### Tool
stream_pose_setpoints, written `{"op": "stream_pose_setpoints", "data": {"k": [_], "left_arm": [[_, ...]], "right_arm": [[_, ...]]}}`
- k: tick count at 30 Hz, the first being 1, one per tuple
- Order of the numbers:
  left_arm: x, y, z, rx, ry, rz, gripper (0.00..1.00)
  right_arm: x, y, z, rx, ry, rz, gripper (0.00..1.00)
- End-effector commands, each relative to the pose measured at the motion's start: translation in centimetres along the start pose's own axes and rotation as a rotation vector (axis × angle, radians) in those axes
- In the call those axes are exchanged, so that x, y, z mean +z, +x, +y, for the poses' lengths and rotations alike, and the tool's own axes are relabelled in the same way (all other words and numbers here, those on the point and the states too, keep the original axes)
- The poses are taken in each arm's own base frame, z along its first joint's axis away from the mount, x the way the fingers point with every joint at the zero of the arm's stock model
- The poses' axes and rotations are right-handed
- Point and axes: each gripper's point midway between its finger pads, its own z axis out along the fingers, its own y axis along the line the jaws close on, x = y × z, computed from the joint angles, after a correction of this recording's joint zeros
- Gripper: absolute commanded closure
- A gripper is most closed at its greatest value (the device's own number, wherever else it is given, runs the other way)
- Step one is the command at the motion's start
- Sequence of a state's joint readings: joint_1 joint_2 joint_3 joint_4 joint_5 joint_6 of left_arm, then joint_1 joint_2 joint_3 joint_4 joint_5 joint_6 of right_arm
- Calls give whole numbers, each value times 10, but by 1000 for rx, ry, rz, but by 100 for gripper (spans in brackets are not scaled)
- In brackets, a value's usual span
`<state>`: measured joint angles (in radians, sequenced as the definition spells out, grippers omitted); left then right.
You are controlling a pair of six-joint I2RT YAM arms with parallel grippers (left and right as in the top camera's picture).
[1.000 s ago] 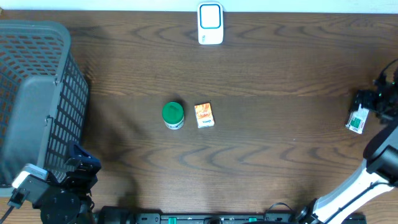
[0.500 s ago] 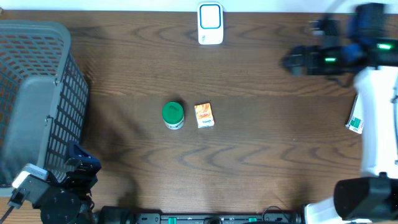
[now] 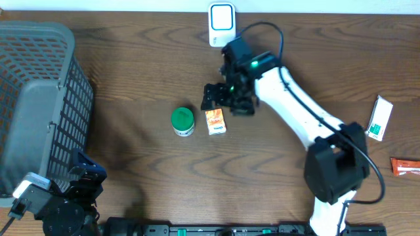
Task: Scan the item barcode
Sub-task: 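Reach the right gripper toward the small orange box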
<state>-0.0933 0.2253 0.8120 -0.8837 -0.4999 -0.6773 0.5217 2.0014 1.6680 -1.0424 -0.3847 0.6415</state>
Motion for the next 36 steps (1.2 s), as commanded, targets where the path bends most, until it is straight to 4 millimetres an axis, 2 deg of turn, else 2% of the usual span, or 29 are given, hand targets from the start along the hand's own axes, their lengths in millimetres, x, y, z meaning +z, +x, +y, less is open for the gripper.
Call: {"op": "stream_pose_setpoints", "data": {"k": [1, 3, 7, 9, 11, 13, 16, 19, 21, 24, 26, 31, 36], "left_arm": [[0, -1, 1, -4, -6, -7, 2], [0, -1, 1, -4, -6, -7, 2], [0, -1, 1, -4, -5, -7, 2], [0, -1, 1, -4, -6, -7, 2], [0, -1, 1, -4, -5, -7, 2], [0, -1, 1, -4, -5, -7, 2], [0, -1, 1, -4, -6, -7, 2], [0, -1, 1, -4, -6, -7, 2], [0, -1, 1, -4, -5, -7, 2], [0, -1, 1, -4, -6, -7, 2], [0, -1, 1, -3, -6, -7, 2], [0, -1, 1, -4, -6, -7, 2], [0, -1, 1, -4, -6, -7, 2]], "right_arm": [[4, 2, -1, 531, 18, 2, 1], [5, 4, 2, 607, 11, 12, 1], [6, 0, -2, 631, 33, -25, 1], [6, 2, -1, 629, 30, -15, 1], [7, 7, 7, 551, 5, 17, 1], [9, 2, 17, 337, -26, -11, 1], [14, -8, 23, -216, 43, -115, 1], [13, -9, -1, -748, 258, -102, 1], [7, -11, -29, -979, 446, -41, 1], [-6, -27, -57, -1132, 672, -8, 1], [-7, -29, -61, -1226, 687, 29, 1], [11, -1, -43, -1507, 406, 151, 1], [19, 20, -18, -1618, 150, 143, 1]]}}
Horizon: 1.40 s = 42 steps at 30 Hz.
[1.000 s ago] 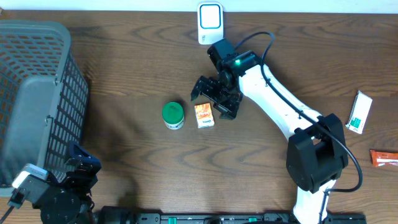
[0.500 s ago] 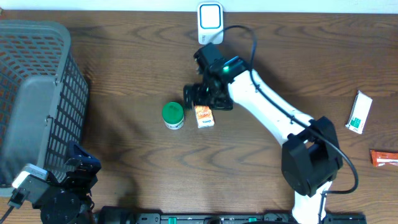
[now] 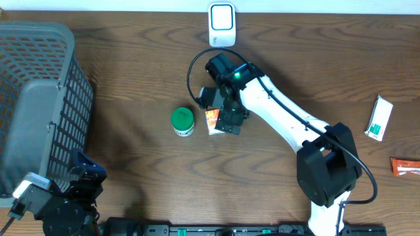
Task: Scan the item barcode
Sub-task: 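Reach the right gripper toward the small orange box, then close the right gripper on the small orange box and lift it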
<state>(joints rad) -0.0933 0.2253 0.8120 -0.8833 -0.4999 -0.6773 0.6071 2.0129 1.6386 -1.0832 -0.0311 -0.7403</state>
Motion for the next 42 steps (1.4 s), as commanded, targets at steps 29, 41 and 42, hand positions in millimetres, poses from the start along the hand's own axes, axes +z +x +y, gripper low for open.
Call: {"op": "stream_pose_setpoints", "data": {"k": [29, 41, 42], "left_arm": [[0, -1, 1, -3, -6, -7, 2], [0, -1, 1, -3, -6, -7, 2], [0, -1, 1, -3, -6, -7, 2]], "right_arm": [[75, -13, -1, -421, -115, -74, 2], [75, -34, -19, -348, -28, -135, 46], [75, -35, -20, -338, -23, -140, 54]]}}
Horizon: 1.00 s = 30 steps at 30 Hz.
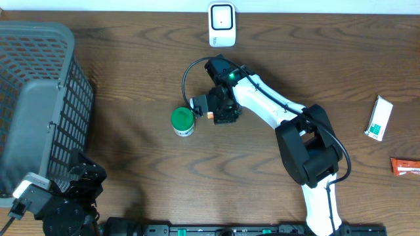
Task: Scan the item barcode
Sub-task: 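Close the right gripper on the small orange box and lift it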
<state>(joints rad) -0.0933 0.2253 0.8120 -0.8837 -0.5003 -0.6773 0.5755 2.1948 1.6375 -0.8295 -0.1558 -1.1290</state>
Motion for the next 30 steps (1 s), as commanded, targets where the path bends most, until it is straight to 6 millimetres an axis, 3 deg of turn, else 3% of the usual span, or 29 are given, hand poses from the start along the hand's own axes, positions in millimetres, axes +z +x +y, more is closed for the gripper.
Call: {"op": "stream_pose_setpoints", "data": {"k": [1, 3, 5, 9, 13, 19, 22, 24, 26, 27, 30], "left_arm": [[0, -1, 1, -4, -5, -7, 2], [0, -1, 1, -4, -5, -7, 2], [0, -1, 1, -4, -5, -7, 2], [0, -1, 1, -4, -5, -7, 2], [0, -1, 1, -4, -5, -7, 2], [0, -1, 1, -4, -5, -7, 2], [0, -1, 1, -4, -5, -7, 2], [0, -1, 1, -4, -5, -7, 2], [0, -1, 1, -4, -5, -7, 2], [0, -1, 1, -4, -5, -7, 2], [0, -1, 1, -4, -5, -7, 2]], "right_arm": [[6, -3, 2, 33, -5, -3, 62], [6, -4, 0, 53, 5, -7, 80], [5, -4, -2, 89, 11, -10, 91], [5, -5, -2, 215, 11, -11, 99], [5, -6, -3, 460, 12, -21, 99], [5, -10, -6, 975, 6, -45, 96], [4, -21, 5, 1212, -93, -74, 93], [1, -34, 18, 1282, -210, -98, 89], [-2, -41, 28, 1284, -281, -105, 93], [-2, -40, 31, 1288, -289, -96, 99], [-3, -35, 39, 1370, -314, -49, 97]]}}
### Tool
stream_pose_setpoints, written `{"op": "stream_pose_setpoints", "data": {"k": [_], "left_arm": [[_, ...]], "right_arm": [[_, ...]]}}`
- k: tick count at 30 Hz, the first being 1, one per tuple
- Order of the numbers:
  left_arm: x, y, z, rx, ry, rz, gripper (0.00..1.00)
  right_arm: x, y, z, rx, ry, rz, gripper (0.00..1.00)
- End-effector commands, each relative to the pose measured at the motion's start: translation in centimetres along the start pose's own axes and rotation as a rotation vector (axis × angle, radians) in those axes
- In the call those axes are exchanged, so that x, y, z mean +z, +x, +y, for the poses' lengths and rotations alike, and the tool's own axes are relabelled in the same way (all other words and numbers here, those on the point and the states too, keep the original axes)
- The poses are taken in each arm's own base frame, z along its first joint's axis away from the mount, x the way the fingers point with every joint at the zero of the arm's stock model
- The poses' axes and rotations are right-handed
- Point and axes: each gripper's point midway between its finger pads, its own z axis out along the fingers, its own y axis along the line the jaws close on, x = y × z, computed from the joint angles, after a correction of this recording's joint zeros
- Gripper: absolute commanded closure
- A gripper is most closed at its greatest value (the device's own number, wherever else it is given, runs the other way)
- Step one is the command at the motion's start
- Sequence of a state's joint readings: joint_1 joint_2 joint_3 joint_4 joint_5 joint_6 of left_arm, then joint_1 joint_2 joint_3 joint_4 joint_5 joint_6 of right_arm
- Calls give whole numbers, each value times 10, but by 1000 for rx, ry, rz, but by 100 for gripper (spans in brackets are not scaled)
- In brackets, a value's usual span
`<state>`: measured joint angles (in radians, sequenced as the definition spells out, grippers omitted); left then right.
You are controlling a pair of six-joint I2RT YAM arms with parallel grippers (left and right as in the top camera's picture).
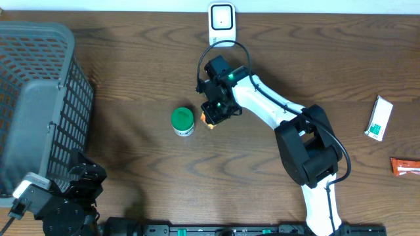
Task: Scan the item barcode
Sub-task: 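Close the right gripper on the small orange box and lift it, then carry the orange box up to the white barcode scanner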
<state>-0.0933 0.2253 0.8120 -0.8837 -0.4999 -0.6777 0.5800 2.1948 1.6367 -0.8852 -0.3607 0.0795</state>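
Note:
My right gripper (211, 115) hangs over the middle of the table, shut on a small orange box (209, 120). Only a sliver of the box shows under the fingers. The white barcode scanner (222, 25) stands at the far edge, straight beyond the gripper. My left arm (75, 190) sits folded at the near left corner, and its fingers cannot be made out.
A green-lidded can (182, 121) stands just left of the right gripper. A large grey mesh basket (39, 105) fills the left side. A white and green box (378, 118) and a red packet (405, 166) lie at the far right.
The right wrist has turned and shifted slightly towards the scanner. The orange box stays in its fingers, showing lower left of the gripper. The left arm has not moved.
At first the right gripper stood open just beyond the orange box, which lay flat beside the green can. Then it was down over the box. By the last earlier moment the box had left its spot, and now it is held in the fingers.

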Motion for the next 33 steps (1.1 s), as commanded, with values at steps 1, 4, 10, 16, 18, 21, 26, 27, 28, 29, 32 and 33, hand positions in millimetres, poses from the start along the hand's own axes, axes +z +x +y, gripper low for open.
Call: {"op": "stream_pose_setpoints", "data": {"k": [1, 4, 10, 16, 18, 21, 26, 27, 28, 29, 32, 33], "left_arm": [[0, -1, 1, -3, -6, -7, 2], [0, -1, 1, -3, -5, -7, 2], [0, -1, 1, -3, -6, -7, 2], [0, -1, 1, -3, -5, -7, 2], [0, -1, 1, -3, -6, -7, 2], [0, -1, 1, -3, -5, -7, 2], [0, -1, 1, -3, -6, -7, 2], [0, -1, 1, -3, -6, -7, 2], [0, -1, 1, -3, -6, -7, 2], [0, -1, 1, -3, -6, -7, 2], [0, -1, 1, -3, -5, -7, 2], [0, -1, 1, -3, -6, -7, 2]], "right_arm": [[3, 10, 10, 208, -67, 53, 95], [2, 22, 8, 324, -54, 101, 92], [-1, 38, -3, 553, 21, 159, 69], [0, 27, -21, 557, 111, 83, 49], [0, 24, -25, 551, 135, 64, 51], [0, 21, -29, 530, 148, 48, 59], [0, 20, -29, 464, 146, 52, 88], [0, 21, -28, 443, 143, 55, 93], [0, 21, -27, 426, 138, 61, 95], [0, 23, -26, 418, 134, 69, 97], [-1, 30, -23, 431, 120, 101, 99], [-1, 31, -21, 434, 108, 109, 99]]}}
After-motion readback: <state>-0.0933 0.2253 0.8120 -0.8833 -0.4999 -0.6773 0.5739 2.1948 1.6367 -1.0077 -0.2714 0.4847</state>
